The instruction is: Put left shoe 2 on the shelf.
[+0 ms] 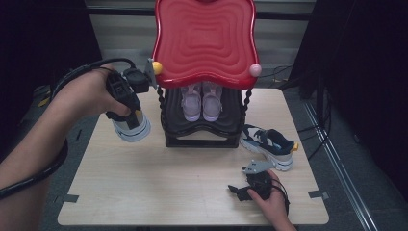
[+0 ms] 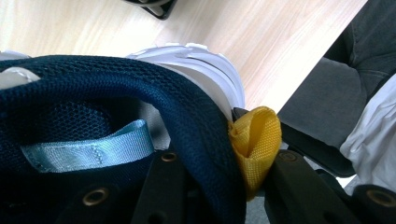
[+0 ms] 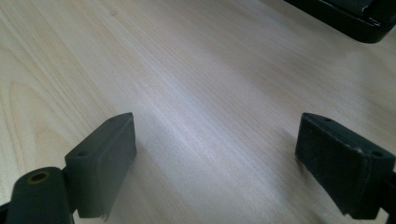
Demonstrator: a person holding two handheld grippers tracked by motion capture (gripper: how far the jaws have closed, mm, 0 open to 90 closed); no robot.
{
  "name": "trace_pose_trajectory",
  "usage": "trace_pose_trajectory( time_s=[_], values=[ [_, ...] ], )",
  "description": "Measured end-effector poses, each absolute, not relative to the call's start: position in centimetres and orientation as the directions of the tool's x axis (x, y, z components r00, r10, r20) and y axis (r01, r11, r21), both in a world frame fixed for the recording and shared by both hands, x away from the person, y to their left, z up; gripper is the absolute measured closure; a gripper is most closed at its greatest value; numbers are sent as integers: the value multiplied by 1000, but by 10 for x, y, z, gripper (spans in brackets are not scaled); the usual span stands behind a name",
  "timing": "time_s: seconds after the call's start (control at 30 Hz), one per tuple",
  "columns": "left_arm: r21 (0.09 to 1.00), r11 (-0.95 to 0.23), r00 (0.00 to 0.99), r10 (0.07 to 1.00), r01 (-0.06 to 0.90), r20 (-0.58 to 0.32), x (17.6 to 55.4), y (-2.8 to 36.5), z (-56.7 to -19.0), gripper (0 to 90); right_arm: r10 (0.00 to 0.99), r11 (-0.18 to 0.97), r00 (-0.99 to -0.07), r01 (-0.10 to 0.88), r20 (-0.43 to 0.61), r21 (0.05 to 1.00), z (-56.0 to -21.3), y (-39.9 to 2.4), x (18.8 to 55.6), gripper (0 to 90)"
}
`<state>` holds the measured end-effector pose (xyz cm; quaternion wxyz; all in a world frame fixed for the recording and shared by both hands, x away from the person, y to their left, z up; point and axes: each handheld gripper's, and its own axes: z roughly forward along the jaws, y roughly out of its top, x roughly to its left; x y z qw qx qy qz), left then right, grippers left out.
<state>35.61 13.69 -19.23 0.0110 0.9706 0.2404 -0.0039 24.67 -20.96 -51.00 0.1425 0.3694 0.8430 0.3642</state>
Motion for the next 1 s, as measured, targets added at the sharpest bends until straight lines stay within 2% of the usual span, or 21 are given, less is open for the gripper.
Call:
trace_pose_trajectory(
  time_s=[0.57, 1.0],
  values=[
    [46, -906, 905, 422, 420, 47, 357, 125, -150, 748, 727, 460, -686, 519, 30, 721, -510, -209, 247, 120],
    [92, -923, 908, 384, 373, 168, 352, 113, -115, 748, 727, 460, -686, 518, 29, 721, -510, -209, 247, 119]
  ],
)
